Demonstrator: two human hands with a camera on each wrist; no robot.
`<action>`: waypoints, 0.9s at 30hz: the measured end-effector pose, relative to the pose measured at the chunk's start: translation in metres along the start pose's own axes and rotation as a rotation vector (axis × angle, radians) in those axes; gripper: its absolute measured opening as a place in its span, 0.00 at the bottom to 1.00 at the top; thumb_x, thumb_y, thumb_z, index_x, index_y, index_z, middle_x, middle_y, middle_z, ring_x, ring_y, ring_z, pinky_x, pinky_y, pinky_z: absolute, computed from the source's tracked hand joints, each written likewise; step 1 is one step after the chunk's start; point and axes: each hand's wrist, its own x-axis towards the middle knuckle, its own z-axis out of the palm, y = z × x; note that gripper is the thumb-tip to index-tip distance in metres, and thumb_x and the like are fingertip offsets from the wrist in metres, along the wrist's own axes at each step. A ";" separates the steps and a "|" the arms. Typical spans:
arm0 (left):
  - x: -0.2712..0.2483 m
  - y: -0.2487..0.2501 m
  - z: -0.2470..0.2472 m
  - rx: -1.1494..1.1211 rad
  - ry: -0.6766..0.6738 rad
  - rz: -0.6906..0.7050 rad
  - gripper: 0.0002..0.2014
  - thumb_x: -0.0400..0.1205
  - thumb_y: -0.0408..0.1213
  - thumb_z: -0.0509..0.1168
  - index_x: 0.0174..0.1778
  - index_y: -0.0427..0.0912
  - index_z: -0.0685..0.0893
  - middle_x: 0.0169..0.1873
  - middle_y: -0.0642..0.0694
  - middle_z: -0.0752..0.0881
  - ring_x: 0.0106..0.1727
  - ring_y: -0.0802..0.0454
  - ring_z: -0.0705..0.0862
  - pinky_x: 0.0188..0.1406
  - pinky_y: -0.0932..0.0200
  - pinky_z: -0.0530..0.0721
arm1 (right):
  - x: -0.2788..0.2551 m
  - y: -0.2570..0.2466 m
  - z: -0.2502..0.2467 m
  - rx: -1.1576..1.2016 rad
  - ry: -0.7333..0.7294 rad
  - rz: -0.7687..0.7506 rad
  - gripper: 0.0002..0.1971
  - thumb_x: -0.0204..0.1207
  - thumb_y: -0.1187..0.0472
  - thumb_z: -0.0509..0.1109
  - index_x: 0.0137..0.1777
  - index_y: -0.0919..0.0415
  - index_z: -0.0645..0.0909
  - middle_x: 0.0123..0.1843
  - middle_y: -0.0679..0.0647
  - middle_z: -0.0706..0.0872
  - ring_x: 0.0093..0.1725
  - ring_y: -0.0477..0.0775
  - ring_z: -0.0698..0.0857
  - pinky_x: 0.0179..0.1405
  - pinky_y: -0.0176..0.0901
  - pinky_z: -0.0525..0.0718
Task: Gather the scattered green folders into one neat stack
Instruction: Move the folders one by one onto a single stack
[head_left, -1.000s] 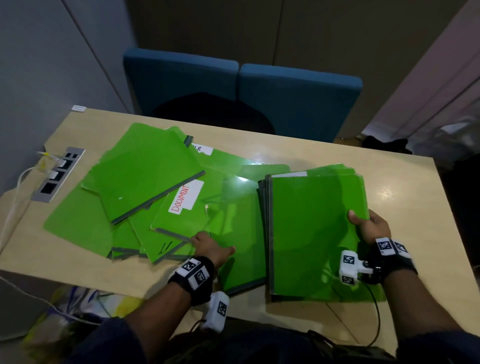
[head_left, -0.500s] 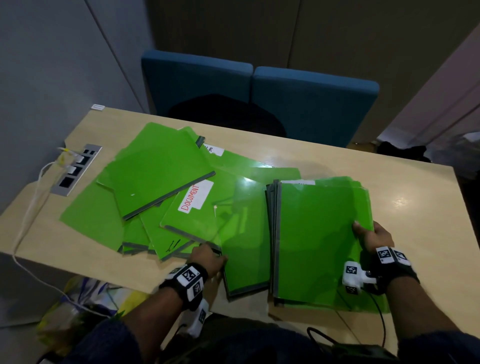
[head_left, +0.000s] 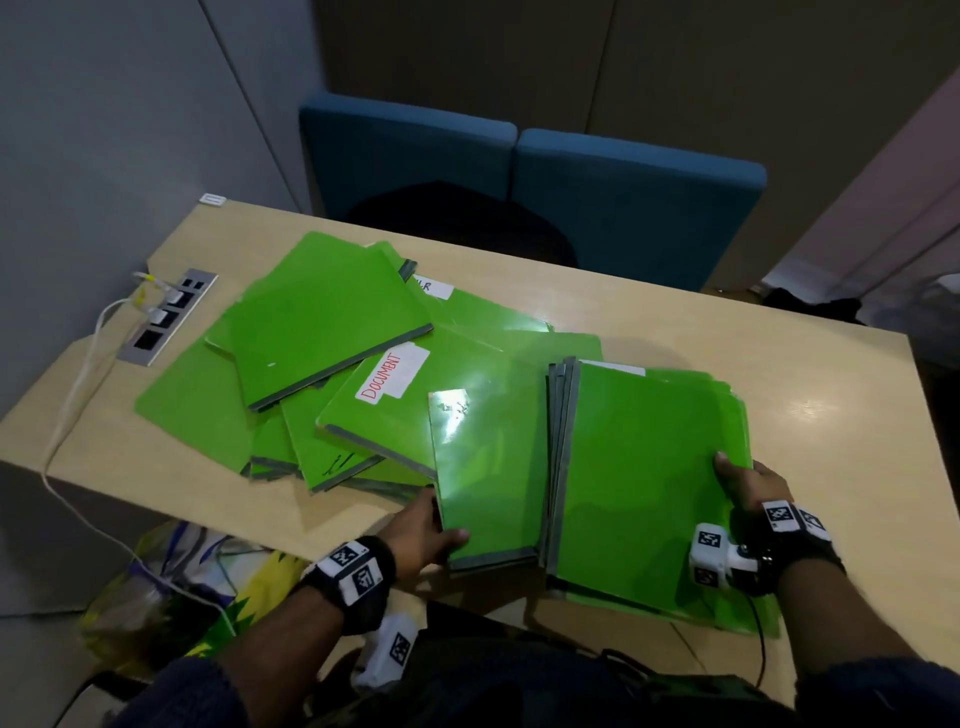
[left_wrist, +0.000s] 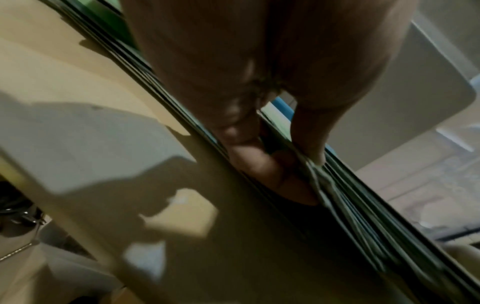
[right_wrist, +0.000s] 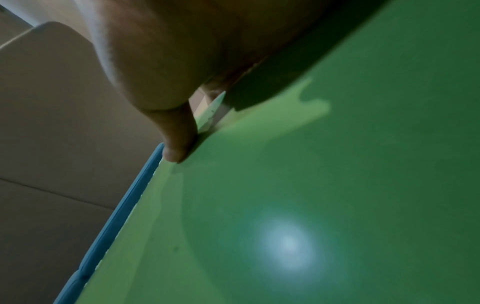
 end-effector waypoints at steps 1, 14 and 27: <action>-0.004 -0.001 -0.005 -0.021 -0.002 -0.018 0.22 0.79 0.38 0.72 0.64 0.49 0.70 0.55 0.49 0.85 0.52 0.51 0.86 0.46 0.51 0.89 | 0.001 0.000 -0.003 -0.013 -0.006 -0.014 0.23 0.81 0.50 0.71 0.66 0.68 0.79 0.52 0.65 0.83 0.37 0.61 0.81 0.33 0.46 0.76; -0.043 -0.058 -0.105 -0.080 0.472 -0.081 0.13 0.79 0.42 0.72 0.56 0.41 0.82 0.53 0.37 0.89 0.44 0.46 0.85 0.44 0.54 0.80 | -0.015 -0.036 0.017 0.120 -0.176 -0.243 0.13 0.80 0.61 0.72 0.62 0.64 0.83 0.51 0.64 0.89 0.49 0.69 0.88 0.49 0.60 0.88; -0.064 -0.070 -0.100 0.068 0.649 -0.128 0.08 0.78 0.30 0.70 0.48 0.47 0.87 0.60 0.41 0.87 0.56 0.39 0.87 0.55 0.49 0.86 | -0.023 -0.085 0.072 -0.047 -0.263 -0.333 0.15 0.80 0.61 0.74 0.64 0.64 0.83 0.47 0.62 0.88 0.39 0.57 0.86 0.34 0.41 0.82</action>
